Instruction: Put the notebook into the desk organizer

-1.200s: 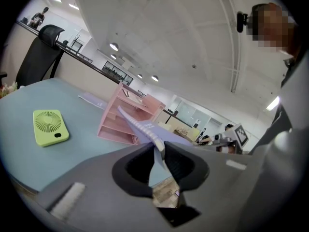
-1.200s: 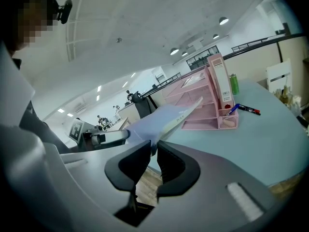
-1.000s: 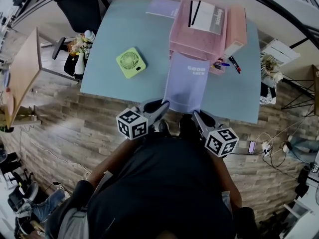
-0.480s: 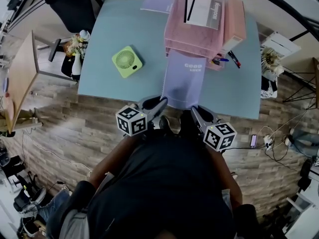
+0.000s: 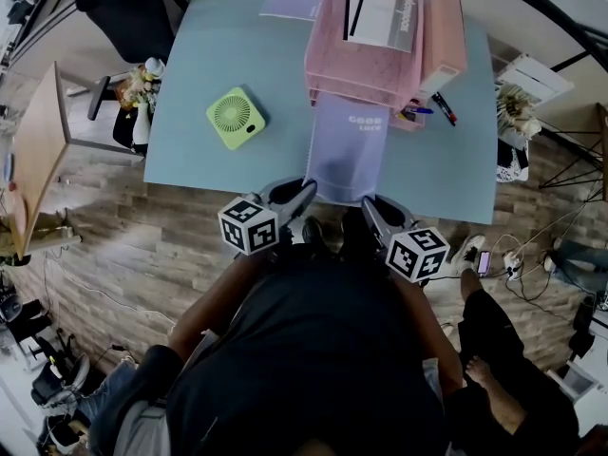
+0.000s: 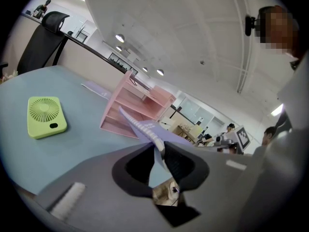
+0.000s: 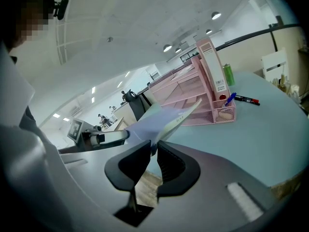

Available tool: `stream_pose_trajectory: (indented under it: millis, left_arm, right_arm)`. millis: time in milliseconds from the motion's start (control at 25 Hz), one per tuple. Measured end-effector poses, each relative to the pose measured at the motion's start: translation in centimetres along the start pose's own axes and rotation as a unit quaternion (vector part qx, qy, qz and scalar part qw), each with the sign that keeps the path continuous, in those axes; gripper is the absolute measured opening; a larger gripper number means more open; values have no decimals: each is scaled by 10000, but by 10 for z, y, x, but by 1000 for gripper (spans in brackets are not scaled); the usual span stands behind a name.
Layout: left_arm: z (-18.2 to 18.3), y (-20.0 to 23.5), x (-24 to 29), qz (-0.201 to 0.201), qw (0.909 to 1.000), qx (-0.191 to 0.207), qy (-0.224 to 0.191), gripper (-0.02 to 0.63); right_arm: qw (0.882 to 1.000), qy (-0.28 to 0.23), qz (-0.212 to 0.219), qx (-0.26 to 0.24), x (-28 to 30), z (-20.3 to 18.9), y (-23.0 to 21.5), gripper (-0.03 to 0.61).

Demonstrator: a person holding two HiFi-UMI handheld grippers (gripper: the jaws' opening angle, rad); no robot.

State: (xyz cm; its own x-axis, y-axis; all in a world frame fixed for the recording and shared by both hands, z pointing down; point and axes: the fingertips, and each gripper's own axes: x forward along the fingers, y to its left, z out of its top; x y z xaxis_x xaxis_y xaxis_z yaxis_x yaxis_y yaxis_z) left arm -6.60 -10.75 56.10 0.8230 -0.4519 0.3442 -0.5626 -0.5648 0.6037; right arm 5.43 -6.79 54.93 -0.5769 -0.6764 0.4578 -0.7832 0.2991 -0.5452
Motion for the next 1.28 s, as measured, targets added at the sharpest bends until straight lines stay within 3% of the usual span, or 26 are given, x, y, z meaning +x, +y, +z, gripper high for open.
stream_pose_trajectory:
  millis: [1280]
  left_arm:
    - [22,39,58,131,9994,-289,155,127]
  right_arm:
    - [9992,292,-121,250,40,28,-56,43]
